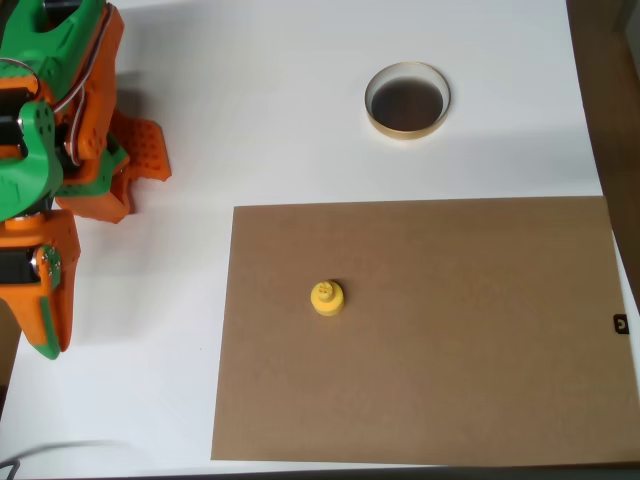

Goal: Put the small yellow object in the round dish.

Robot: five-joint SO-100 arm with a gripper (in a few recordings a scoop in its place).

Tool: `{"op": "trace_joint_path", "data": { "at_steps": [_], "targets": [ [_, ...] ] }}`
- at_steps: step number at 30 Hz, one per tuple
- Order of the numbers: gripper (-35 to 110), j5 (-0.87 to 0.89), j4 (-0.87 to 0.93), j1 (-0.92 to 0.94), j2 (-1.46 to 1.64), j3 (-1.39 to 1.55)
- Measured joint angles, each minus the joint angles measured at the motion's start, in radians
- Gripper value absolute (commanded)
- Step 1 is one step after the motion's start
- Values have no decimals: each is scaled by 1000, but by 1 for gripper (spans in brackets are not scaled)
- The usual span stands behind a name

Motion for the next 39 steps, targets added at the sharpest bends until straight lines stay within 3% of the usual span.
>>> {"op": "trace_joint_path", "data": {
  "at_steps": [35,39],
  "targets": [
    [0,-11,-17,-3,0,0],
    [0,-100,8,-6,0,0]
  ]
}}
